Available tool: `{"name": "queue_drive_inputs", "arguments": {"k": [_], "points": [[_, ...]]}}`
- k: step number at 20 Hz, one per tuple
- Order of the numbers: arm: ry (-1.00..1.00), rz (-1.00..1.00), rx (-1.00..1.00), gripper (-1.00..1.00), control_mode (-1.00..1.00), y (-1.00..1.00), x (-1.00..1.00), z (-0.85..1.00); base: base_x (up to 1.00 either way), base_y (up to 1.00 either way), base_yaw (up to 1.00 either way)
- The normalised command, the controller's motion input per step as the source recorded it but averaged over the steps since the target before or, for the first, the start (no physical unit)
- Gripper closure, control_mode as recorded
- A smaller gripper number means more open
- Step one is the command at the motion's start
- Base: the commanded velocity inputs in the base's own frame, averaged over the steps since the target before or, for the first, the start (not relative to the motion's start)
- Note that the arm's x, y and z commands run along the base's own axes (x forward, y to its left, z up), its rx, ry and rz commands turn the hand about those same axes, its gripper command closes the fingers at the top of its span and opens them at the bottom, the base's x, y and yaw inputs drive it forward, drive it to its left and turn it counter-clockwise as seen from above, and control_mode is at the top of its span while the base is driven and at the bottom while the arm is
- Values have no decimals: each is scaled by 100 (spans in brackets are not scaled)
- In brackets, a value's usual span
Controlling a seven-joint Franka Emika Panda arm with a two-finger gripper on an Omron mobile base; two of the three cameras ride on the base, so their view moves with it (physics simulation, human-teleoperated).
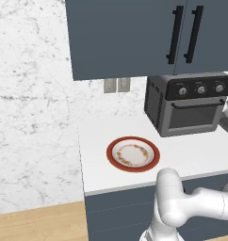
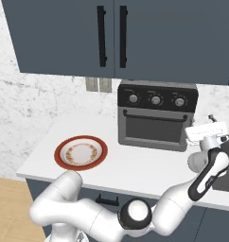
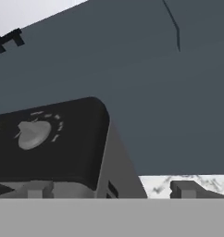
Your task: Pick up the kebab skewer and baguette bread, and place them inside the toaster oven. Close the toaster oven door and start by setting the timer.
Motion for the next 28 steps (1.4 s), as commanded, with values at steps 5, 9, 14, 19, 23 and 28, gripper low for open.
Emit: {"name": "queue_drive_inputs", "arguments": {"k": [5, 9, 14, 19, 23, 28], "points": [[5, -1, 1, -100, -100, 3, -25, 38, 0, 0, 0], [11, 0, 5, -100, -100, 42, -38, 51, 0, 0, 0], [18, 0, 5, -100, -100, 84, -30, 34, 0, 0, 0], [17, 0, 8, -100, -100, 80, -26, 41, 0, 0, 0], [19, 0, 7, -100, -100, 62, -37, 42, 0, 0, 0], [8, 0, 0, -100, -100, 58, -21, 7, 0, 0, 0]]}}
